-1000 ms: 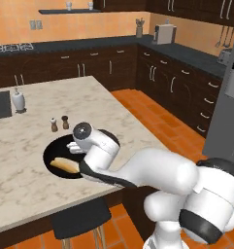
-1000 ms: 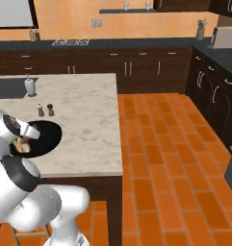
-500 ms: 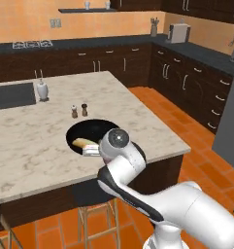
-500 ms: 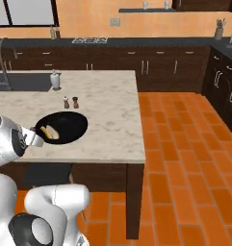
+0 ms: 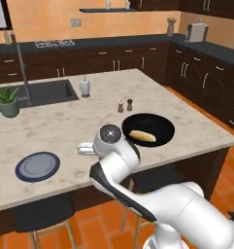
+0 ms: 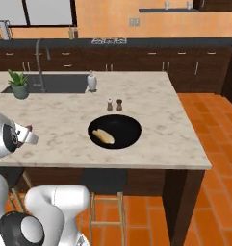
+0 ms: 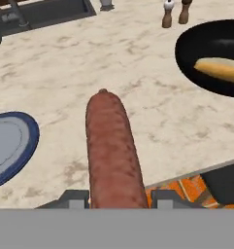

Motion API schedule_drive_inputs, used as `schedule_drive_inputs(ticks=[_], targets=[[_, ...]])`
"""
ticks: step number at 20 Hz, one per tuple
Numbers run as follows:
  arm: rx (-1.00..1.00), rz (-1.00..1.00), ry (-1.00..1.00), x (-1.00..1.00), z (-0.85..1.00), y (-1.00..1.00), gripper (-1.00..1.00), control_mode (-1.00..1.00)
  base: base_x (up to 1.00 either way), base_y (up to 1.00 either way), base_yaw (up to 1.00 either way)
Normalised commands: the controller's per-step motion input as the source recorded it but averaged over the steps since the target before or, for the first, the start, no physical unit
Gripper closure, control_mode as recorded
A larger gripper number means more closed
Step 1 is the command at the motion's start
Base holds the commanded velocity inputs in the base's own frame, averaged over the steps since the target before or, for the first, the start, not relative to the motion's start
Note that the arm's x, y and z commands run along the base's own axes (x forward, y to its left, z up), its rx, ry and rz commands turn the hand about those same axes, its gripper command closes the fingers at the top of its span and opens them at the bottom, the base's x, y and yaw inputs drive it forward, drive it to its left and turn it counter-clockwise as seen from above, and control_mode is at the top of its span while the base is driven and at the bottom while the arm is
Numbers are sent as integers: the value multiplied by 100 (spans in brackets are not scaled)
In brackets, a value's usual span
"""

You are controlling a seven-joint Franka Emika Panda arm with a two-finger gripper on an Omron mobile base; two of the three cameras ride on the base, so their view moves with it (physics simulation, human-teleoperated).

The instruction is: Place one bun and one sausage from the bowl on each plate.

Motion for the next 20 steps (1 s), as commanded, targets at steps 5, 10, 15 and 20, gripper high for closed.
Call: schedule_drive_inputs(ticks=[5,10,15,20], targets=[[0,0,0,0,0,0,100,100,52,100,0],[19,6,21,68,-21,20,100,-100,11,19,0],[11,20,44,72,-59,60,100,-100,0,0,0],[-23,15,16,27,-39,79,100,-100,0,0,0]])
